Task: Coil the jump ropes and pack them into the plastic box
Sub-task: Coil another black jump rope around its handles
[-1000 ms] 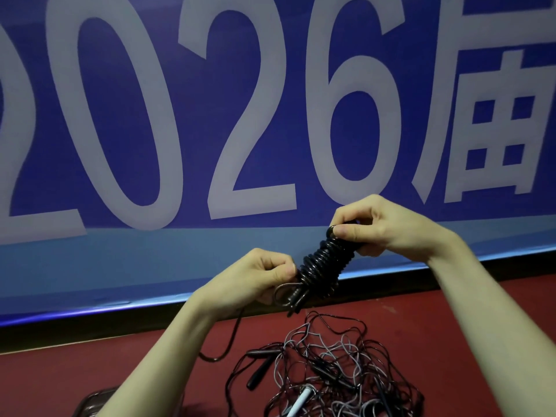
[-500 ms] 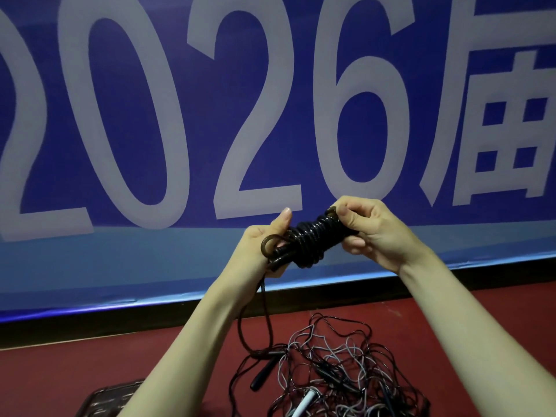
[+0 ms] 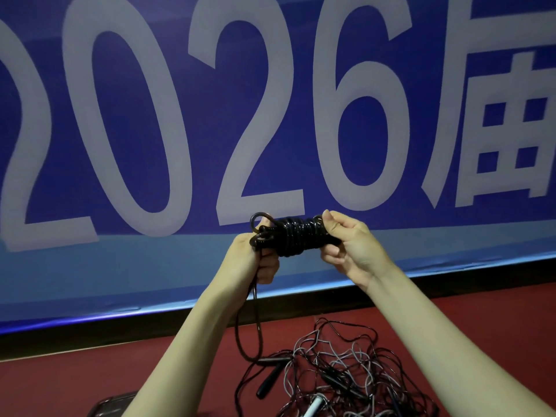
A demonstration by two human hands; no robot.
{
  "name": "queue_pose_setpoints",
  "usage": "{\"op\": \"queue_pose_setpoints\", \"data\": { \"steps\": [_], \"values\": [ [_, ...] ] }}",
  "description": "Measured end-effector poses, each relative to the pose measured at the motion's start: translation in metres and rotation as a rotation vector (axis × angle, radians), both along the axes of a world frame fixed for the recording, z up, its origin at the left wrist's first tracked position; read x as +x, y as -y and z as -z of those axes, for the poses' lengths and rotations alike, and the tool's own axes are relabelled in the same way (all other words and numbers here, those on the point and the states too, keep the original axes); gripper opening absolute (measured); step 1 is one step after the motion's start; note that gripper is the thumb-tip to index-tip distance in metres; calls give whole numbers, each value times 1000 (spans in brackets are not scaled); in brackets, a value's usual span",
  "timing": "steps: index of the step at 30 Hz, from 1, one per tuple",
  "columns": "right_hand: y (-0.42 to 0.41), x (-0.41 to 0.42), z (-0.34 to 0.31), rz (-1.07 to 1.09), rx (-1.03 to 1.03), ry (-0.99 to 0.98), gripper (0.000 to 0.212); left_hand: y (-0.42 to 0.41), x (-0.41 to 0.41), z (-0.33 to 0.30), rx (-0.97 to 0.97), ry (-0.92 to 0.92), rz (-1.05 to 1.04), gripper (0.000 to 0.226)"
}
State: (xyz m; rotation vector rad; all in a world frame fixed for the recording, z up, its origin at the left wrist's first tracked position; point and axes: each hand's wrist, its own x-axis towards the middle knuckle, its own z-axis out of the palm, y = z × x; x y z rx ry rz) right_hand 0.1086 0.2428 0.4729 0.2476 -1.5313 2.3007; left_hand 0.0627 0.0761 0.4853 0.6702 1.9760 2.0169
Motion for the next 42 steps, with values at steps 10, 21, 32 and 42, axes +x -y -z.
{"op": "queue_pose_setpoints", "data": {
  "steps": [10, 21, 32, 42],
  "values": [
    [5, -9, 1, 337, -137, 82, 18, -1, 12, 12, -779, -809, -467, 23],
    [3, 2, 0, 949, 686, -335, 19, 1, 24, -6, -1165, -1154, -600, 16],
    [-10, 23, -23, 630, 1036, -228, 18, 32, -6, -8, -855, -1782, -596, 6],
    [-27, 30, -19, 76, 777, -52, 24, 39, -11, 5, -269, -734, 99, 21]
  ]
}}
